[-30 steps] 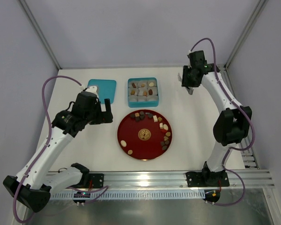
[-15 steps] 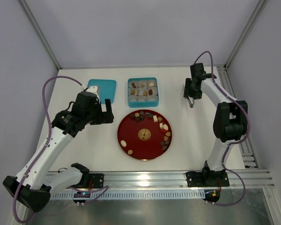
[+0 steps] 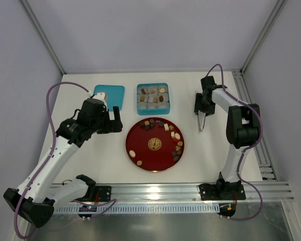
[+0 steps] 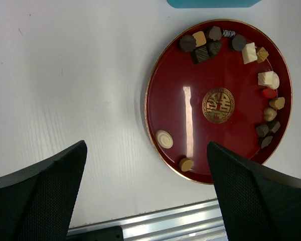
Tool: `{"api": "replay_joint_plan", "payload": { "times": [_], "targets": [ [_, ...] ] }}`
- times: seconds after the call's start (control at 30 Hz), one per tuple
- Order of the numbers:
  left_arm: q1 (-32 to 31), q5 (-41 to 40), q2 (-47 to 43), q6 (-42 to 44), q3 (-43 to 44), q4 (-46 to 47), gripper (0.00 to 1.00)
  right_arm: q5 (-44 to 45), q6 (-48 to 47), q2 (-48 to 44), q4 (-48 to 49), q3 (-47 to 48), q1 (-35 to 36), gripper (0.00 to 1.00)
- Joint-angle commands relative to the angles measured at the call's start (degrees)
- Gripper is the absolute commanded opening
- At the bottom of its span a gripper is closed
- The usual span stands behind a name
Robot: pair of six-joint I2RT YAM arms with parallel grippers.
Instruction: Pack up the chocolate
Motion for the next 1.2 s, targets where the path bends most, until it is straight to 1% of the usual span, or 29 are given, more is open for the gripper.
{"api": "replay_joint_plan", "payload": {
  "times": [0.0, 0.1, 0.3, 0.43, 0.63, 0.8, 0.93, 1.17],
  "targets": [
    [0.3, 0.7, -0.6, -0.2, -0.2, 2.1, 1.00, -0.6, 0.3, -0.1, 1.6, 0.0, 0.0, 0.60],
    [0.3, 0.6, -0.4, -0.2, -0.4, 2.1, 1.00, -0.8, 0.1, -0.1, 1.6, -0.9, 0.0, 0.66],
    [0.3, 0.5, -0.1, -0.2, -0.3, 2.1, 1.00, -1.8, 0.1, 0.2, 1.6, -1.7, 0.0, 0.69],
    [0.3, 0.3, 0.3, 0.1, -0.4, 2.1, 1.00, -2.5, 0.1, 0.3, 1.1, -2.0, 0.0, 0.73],
    [0.3, 0.6, 1.4, 0.1, -0.2, 2.3, 1.00, -3.5, -0.3, -0.6, 0.9, -2.7, 0.0, 0.83],
    [0.3, 0.3, 2.9, 0.1, 0.8, 2.4, 1.00, -4.1, -0.1, -1.4, 0.4, -3.1, 0.0, 0.88],
    [0.3, -0.5, 4.3, 0.1, 2.2, 2.1, 1.00, -3.8, 0.5, -4.8, 0.3, -4.3, -0.3, 0.91],
    [0.3, -3.2, 8.6, 0.1, 5.9, 1.9, 1.00, -4.0, 1.5, -12.5, -0.1, -6.2, -0.6, 0.92]
  ]
}}
